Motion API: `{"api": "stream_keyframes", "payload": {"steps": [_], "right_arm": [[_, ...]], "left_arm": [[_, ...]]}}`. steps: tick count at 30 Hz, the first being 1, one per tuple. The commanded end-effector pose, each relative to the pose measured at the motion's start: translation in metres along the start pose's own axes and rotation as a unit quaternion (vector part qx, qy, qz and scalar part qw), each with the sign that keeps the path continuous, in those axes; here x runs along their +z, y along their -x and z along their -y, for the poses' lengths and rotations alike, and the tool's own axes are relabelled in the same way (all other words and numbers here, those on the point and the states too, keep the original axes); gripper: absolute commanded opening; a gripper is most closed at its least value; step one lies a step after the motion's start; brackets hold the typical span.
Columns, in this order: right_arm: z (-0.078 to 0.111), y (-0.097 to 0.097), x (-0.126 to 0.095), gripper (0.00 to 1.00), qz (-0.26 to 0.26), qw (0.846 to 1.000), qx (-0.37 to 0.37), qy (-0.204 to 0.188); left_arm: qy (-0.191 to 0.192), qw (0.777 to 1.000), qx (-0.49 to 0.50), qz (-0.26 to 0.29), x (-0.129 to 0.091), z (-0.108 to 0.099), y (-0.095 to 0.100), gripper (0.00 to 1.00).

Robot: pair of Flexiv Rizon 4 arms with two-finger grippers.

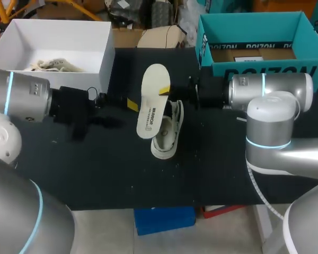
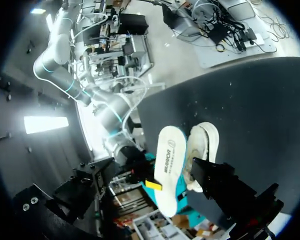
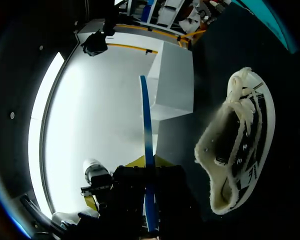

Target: Take the shoe out of the shoebox, open the shoe tongue, remove and reinsert the insole, then place the shoe into the shoebox

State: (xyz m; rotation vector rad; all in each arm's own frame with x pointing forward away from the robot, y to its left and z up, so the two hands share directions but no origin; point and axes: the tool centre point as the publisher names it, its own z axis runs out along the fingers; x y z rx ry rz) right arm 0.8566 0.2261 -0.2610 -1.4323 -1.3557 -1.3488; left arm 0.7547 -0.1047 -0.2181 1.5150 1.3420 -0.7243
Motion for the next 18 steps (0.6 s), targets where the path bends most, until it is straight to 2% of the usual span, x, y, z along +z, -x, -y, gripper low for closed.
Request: {"api": "stream_keyframes", "payload": {"steps": [1, 4, 10, 18], "right_arm": [[0.000, 0.000, 0.001, 0.00, 0.000, 1.000, 0.000, 0.001], [0.000, 0.000, 0.001, 0.00, 0.000, 1.000, 0.000, 0.001], [0.000, 0.000, 0.001, 0.00, 0.000, 1.000, 0.000, 0.001], [0.000, 0.000, 0.001, 0.00, 0.000, 1.000, 0.000, 0.001]], "left_arm": [[0.026, 0.881, -0.060, 0.468, 0.002, 0.004, -0.013, 1.00], [0.036, 0.854, -0.069, 0.514, -0.001, -0.001, -0.015, 1.00], [0.058, 0.841, -0.067, 0.534, -0.010, -0.016, -0.017, 1.00], [0.078, 0.868, -0.092, 0.482, -0.009, -0.037, -0.022, 1.00]]}}
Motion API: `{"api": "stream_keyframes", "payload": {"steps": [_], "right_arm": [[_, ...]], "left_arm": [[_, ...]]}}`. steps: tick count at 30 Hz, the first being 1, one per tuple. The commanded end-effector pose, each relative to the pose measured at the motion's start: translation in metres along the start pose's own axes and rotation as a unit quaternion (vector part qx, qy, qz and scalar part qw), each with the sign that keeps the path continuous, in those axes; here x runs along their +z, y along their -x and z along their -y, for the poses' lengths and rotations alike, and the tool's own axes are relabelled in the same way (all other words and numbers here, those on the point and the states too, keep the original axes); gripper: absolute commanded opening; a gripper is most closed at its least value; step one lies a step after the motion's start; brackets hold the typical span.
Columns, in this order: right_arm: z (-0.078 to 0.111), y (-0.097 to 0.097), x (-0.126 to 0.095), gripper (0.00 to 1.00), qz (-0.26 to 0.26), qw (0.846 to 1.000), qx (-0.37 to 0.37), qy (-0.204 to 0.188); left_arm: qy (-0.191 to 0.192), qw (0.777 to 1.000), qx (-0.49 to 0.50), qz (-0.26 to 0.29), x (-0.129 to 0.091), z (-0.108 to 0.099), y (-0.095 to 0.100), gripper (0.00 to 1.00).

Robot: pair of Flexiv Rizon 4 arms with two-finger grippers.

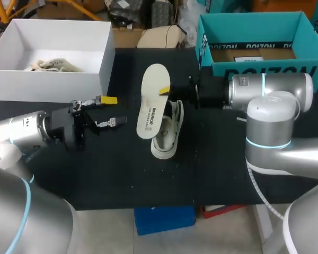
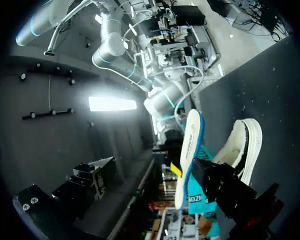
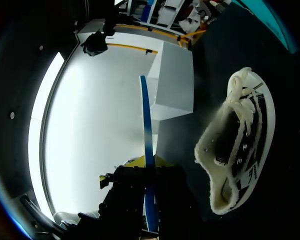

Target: Take the shoe out of the shoebox, open the shoe tongue, remove and reinsert the insole, then place the shoe into the shoebox

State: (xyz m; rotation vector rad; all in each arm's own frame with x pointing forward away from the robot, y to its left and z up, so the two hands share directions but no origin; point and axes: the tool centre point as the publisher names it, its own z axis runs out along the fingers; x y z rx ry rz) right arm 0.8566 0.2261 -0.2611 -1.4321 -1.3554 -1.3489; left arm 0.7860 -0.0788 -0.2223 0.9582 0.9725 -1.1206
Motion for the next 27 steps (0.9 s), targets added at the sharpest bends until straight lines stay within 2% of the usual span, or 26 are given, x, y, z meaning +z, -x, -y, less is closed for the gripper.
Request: {"api": "stream_keyframes", "payload": {"steps": [1, 10, 19, 27], "right_arm": [[0.000, 0.000, 0.001, 0.00, 0.000, 1.000, 0.000, 0.001], [0.000, 0.000, 0.001, 0.00, 0.000, 1.000, 0.000, 0.001], [0.000, 0.000, 0.001, 0.00, 0.000, 1.000, 0.000, 0.001], [0.000, 0.000, 0.001, 0.00, 0.000, 1.000, 0.000, 0.001]], "left_arm": [[0.021, 0.985, -0.016, 0.169, 0.008, -0.008, -0.003, 1.00], [0.018, 0.992, -0.010, 0.121, 0.009, -0.013, -0.002, 1.00], [0.027, 0.996, -0.002, 0.082, -0.006, -0.013, -0.001, 1.00], [0.027, 0.997, 0.020, 0.070, -0.013, -0.015, 0.010, 1.00]]}}
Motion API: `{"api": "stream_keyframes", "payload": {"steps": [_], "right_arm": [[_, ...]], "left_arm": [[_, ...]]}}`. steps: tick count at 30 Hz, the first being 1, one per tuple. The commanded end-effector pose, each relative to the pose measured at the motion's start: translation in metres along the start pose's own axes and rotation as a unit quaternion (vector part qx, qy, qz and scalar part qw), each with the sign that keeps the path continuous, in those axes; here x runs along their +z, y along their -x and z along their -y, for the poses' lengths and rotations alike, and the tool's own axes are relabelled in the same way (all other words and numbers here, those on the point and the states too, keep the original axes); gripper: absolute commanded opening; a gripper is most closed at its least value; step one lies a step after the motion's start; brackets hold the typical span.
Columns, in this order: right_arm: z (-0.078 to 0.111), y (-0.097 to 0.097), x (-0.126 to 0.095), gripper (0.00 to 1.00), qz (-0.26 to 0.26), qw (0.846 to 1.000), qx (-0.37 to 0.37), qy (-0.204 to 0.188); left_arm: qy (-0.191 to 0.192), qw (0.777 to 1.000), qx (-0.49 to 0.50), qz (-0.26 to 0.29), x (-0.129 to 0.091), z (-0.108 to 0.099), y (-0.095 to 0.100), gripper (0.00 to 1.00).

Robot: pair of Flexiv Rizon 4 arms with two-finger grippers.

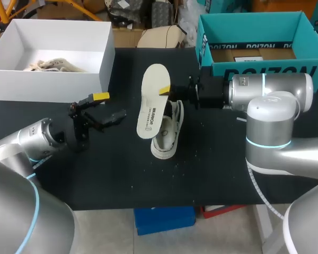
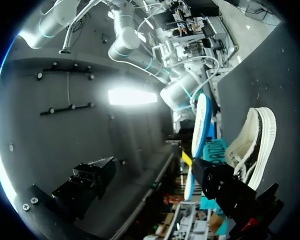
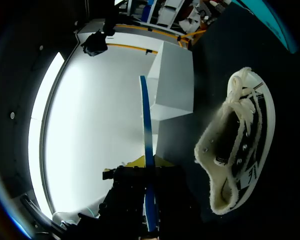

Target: Take the shoe out of the shoebox, open the shoe tongue, remove and reinsert the insole, then place the shoe into the shoebox

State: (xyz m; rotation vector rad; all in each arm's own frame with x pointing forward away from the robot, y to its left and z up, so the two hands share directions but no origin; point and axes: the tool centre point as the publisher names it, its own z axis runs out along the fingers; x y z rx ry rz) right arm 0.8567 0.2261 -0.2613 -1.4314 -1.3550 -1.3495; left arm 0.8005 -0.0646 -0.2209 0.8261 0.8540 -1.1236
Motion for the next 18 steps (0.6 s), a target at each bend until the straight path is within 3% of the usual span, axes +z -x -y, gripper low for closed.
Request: {"api": "stream_keyframes", "payload": {"steps": [1, 11, 18], "right_arm": [[0.001, 0.000, 0.001, 0.00, 0.001, 1.000, 0.000, 0.001], [0.001, 0.000, 0.001, 0.00, 0.001, 1.000, 0.000, 0.001], [0.001, 0.000, 0.001, 0.00, 0.001, 1.000, 0.000, 0.001]], "left_arm": [[0.000, 1.000, 0.012, -0.012, -0.001, 0.001, 0.008, 1.00], [-0.020, 0.995, 0.073, -0.061, -0.006, -0.003, 0.009, 1.00], [-0.046, 0.993, 0.070, -0.080, -0.005, -0.001, 0.000, 1.00]]}}
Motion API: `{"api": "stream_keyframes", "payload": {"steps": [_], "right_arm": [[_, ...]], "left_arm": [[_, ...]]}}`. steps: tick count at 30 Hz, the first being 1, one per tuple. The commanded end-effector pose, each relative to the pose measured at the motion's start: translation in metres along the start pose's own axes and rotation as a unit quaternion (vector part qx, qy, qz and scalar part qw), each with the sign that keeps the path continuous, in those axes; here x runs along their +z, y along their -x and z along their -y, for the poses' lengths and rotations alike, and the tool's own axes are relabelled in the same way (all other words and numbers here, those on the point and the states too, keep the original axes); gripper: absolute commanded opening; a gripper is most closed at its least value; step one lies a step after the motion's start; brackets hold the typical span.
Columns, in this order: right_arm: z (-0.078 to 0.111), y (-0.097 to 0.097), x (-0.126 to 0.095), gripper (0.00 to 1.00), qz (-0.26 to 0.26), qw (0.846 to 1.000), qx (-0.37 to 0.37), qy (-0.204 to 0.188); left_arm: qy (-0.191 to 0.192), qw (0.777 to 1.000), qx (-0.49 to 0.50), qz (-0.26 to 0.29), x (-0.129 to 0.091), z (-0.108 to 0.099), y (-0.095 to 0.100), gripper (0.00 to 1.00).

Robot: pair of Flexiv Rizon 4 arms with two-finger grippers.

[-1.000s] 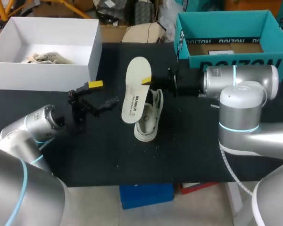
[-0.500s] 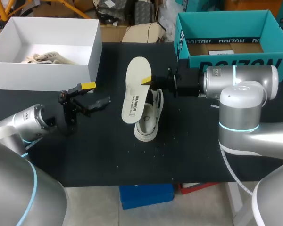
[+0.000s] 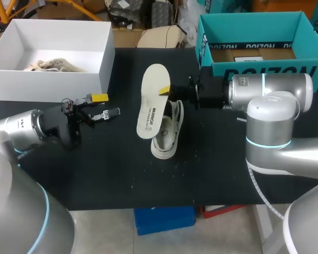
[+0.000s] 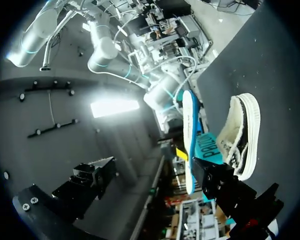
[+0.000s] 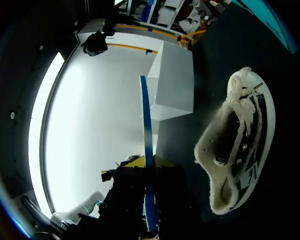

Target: Take the shoe out of the shoebox, open the shoe tongue, remove and reinsert the insole, then place the shoe into the shoebox

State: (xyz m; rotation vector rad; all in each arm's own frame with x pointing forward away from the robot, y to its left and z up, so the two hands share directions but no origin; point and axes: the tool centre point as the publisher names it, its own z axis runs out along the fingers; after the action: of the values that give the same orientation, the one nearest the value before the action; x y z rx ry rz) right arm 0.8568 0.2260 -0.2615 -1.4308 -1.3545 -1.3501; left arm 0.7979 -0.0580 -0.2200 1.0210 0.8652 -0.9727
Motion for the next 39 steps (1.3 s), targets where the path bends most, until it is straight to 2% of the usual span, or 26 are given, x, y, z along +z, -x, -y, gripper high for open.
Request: {"api": "stream_keyframes", "payload": {"steps": [1, 8, 26, 32, 39], "right_arm": [[0.001, 0.000, 0.001, 0.00, 0.001, 1.000, 0.000, 0.001], [0.001, 0.000, 0.001, 0.00, 0.001, 1.000, 0.000, 0.001], [0.001, 0.000, 0.001, 0.00, 0.001, 1.000, 0.000, 0.001], [0.001, 0.000, 0.001, 0.00, 0.001, 1.000, 0.000, 0.001], [0.001, 0.000, 0.001, 0.00, 0.001, 1.000, 0.000, 0.001]], "left_arm": [[-0.015, 1.000, -0.002, -0.011, 0.003, -0.001, -0.006, 1.00], [-0.030, 0.999, 0.004, -0.032, 0.009, -0.001, -0.008, 1.00], [-0.026, 0.999, 0.015, -0.023, 0.010, 0.000, -0.011, 1.00], [-0.036, 0.992, 0.054, -0.109, 0.012, 0.002, -0.017, 1.00], [-0.052, 0.991, 0.058, -0.109, 0.024, -0.001, -0.017, 1.00]]}}
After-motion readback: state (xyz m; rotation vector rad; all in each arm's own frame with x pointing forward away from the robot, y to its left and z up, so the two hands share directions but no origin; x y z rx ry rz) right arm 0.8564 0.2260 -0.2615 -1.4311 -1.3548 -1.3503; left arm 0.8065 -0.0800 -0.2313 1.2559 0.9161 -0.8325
